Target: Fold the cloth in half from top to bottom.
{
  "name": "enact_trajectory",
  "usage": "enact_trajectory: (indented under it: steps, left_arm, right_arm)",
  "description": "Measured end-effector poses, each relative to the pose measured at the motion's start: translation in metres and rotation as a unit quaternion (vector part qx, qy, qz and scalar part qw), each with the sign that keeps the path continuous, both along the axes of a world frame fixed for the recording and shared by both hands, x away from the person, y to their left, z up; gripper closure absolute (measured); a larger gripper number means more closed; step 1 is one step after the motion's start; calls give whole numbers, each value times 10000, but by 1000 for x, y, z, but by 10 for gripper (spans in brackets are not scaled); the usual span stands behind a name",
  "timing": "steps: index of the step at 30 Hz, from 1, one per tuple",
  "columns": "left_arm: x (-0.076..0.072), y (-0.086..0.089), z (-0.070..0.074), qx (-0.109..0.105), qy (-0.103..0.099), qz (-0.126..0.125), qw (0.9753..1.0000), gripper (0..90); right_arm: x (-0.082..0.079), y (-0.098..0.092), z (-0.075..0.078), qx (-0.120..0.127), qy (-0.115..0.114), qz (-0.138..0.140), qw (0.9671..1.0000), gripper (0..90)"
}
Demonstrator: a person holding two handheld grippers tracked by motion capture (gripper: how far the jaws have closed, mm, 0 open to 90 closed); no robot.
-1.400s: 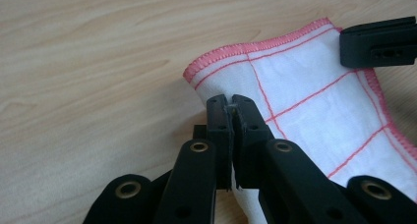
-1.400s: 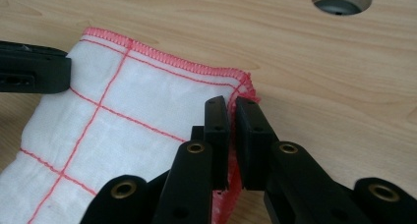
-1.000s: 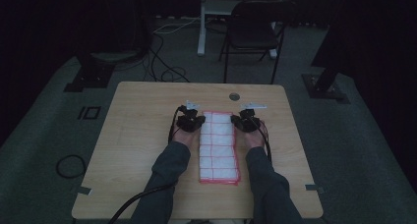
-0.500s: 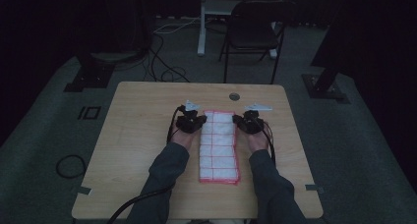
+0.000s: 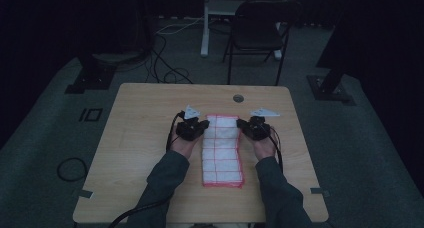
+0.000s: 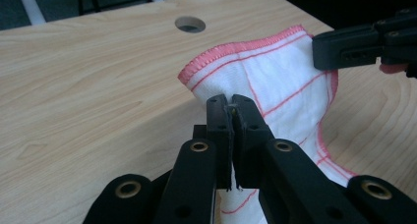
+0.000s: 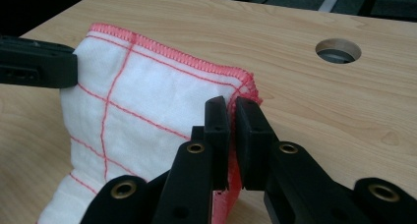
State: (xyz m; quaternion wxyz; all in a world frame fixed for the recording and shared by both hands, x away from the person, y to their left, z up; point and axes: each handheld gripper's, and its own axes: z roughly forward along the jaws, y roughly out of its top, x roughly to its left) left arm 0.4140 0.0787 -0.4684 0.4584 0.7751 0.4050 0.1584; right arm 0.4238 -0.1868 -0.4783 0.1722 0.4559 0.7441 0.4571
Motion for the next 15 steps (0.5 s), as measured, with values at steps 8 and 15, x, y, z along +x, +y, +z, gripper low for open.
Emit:
enact_trajectory:
  steps: [8, 15]
  left_arm:
    - [-16, 2, 2, -68, -134, -51, 9999, 879]
    - [-29, 4, 6, -103, -208, -99, 9997, 879]
  right_arm:
    - [-13, -2, 4, 30, -116, 111, 9999, 853]
    - [-25, -2, 9, 87, -242, 192, 9995, 858]
